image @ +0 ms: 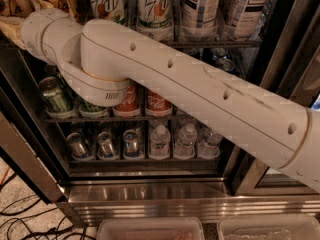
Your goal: Pick orange can from top shelf of fridge
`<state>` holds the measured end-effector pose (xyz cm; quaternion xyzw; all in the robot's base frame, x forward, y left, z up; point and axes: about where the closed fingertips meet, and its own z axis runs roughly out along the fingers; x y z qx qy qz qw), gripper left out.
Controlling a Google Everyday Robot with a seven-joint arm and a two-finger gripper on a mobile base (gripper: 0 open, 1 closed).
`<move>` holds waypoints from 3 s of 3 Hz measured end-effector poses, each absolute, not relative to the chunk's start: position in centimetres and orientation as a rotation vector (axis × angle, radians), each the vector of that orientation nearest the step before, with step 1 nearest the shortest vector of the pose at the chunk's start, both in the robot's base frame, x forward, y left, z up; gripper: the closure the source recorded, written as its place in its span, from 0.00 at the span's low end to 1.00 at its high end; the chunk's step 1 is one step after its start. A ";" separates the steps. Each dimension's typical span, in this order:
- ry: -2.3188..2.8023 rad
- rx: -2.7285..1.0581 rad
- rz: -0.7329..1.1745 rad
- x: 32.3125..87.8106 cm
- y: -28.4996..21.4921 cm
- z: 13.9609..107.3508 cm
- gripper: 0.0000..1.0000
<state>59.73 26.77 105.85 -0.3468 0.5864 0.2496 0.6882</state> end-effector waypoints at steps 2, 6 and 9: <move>1.312 -0.776 0.559 59.7 26.8 105.9 0.60; 1.312 -0.776 0.559 59.7 26.8 105.9 0.34; 1.312 -0.786 0.557 59.6 27.0 105.8 0.36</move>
Offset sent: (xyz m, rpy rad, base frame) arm 0.0000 0.0000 0.0000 0.0000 0.0000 0.0000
